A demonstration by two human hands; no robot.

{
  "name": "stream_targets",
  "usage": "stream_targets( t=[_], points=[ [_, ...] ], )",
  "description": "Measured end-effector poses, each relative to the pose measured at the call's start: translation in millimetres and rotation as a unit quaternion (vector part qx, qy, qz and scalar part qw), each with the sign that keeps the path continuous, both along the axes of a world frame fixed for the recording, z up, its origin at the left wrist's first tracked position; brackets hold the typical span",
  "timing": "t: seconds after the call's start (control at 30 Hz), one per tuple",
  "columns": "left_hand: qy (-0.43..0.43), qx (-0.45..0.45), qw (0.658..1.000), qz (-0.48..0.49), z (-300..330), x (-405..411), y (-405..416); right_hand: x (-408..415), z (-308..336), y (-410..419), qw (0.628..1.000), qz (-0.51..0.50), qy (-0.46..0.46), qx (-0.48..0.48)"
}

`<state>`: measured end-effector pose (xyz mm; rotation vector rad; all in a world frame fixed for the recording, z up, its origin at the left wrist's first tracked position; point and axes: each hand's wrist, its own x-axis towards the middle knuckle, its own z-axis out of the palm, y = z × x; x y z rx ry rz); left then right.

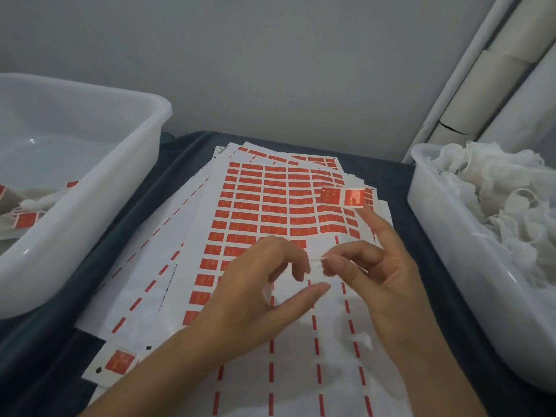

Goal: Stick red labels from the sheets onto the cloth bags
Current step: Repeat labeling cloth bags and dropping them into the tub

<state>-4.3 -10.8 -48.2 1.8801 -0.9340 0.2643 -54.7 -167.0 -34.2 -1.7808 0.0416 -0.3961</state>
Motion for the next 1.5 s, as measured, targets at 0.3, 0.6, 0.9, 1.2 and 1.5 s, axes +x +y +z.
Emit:
stream_targets(
  t=[0.3, 0.6, 0.9, 1.2, 1.5],
  points=[
    [0.319, -0.065, 0.945, 0.004, 6.1, 18.7, 1.2, 5.0, -6.9, -1.8, 0.997, -0.06, 0.019, -0.042],
    [0.314, 0.031, 0.949, -0.02, 4.7, 19.5, 4.5, 2.5, -7.3, 6.3, 0.989, 0.08, 0.072, -0.105],
    [0.316, 0.024, 0.948, -0.016, 4.6, 18.3, 3.6, 4.5, -11.1, 2.1, 0.992, 0.054, 0.063, -0.09],
    [0.329, 0.026, 0.944, -0.018, 7.2, 17.1, 3.2, 6.0, -11.6, 3.6, 0.993, 0.039, 0.044, -0.101],
    [0.32, 0.01, 0.947, -0.012, 5.2, 15.9, 3.0, 5.8, -12.0, 4.4, 0.993, 0.019, 0.024, -0.118]
  ],
)
